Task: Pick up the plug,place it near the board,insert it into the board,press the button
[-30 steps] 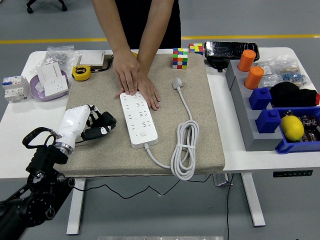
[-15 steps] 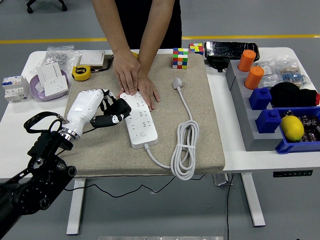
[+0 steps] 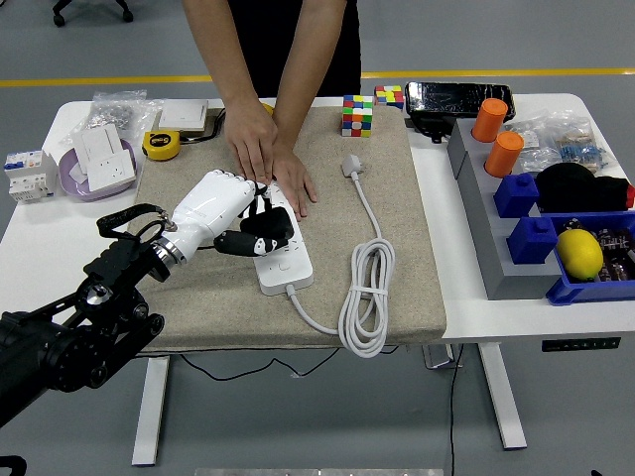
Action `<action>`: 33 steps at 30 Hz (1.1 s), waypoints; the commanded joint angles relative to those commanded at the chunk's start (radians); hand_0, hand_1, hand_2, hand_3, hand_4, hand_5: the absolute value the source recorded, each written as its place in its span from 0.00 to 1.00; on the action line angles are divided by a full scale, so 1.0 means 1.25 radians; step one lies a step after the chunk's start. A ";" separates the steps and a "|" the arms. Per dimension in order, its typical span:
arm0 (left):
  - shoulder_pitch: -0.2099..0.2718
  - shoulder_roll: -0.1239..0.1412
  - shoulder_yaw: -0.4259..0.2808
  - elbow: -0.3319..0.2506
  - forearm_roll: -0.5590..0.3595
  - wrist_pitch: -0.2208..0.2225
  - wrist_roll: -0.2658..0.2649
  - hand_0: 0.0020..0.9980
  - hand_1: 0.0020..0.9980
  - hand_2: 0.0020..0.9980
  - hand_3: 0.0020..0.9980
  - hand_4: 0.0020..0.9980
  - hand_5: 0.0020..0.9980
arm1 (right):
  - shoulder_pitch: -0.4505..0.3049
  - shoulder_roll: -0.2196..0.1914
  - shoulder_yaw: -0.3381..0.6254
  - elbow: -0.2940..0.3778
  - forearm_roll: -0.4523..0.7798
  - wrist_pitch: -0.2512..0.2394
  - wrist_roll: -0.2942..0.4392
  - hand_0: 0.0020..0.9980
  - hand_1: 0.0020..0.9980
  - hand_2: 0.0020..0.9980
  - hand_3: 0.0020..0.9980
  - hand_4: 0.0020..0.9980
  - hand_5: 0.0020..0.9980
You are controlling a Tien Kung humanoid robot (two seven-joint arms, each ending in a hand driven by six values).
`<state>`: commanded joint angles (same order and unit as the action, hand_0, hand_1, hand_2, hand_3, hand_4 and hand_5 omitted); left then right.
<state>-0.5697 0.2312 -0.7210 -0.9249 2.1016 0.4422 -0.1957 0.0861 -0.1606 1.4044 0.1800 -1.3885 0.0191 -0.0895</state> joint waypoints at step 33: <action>-0.054 -0.013 0.013 0.152 0.030 0.054 -0.041 0.41 0.31 0.27 0.29 0.49 0.11 | 0.007 -0.001 0.002 0.000 0.000 0.000 -0.002 0.83 0.75 0.75 0.79 1.00 0.92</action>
<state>-0.6372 0.2148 -0.7052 -0.7345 2.1393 0.5100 -0.2468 0.0945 -0.1618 1.4068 0.1800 -1.3880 0.0193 -0.0915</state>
